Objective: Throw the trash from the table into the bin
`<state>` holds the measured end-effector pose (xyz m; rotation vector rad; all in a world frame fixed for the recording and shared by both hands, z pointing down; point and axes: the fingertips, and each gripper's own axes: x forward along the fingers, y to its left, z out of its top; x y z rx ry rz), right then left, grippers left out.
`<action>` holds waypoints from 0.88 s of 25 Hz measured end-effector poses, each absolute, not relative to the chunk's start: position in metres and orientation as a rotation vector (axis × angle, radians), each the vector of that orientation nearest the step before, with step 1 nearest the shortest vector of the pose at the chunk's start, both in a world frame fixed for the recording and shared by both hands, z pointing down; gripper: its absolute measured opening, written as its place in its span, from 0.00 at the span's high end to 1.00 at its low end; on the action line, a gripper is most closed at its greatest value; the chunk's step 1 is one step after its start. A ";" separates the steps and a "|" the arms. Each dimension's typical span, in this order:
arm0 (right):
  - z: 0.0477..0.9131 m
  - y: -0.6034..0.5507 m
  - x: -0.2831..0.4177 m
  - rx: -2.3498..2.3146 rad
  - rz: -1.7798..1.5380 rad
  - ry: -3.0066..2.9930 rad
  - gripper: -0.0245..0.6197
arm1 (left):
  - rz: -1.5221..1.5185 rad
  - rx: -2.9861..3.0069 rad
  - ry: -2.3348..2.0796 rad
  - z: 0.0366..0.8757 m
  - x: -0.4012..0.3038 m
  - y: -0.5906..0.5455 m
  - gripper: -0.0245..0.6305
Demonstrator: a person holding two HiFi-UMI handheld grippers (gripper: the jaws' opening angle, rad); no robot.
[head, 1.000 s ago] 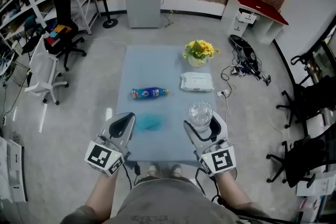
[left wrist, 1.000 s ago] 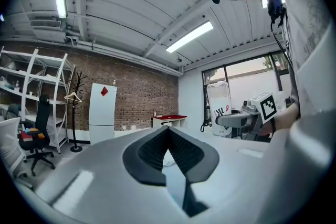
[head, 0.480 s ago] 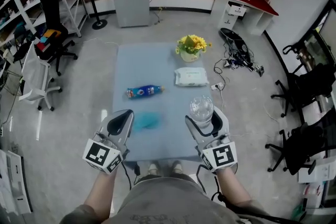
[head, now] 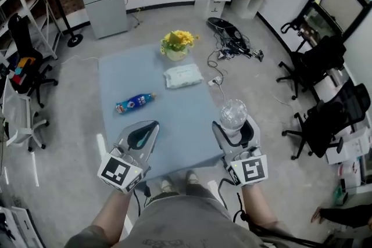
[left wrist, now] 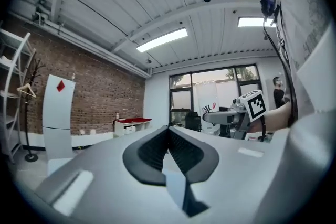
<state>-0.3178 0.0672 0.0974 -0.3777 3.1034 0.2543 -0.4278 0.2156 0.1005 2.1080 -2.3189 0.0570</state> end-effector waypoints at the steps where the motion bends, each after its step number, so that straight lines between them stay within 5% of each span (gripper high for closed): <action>1: 0.097 0.061 -0.304 -0.441 0.256 3.098 0.46 | 0.046 2.161 -2.274 0.100 -0.418 0.205 0.96; 22: 0.109 -0.025 0.099 -1.579 0.248 2.798 0.46 | -0.119 2.791 -1.419 0.088 -0.117 0.020 0.96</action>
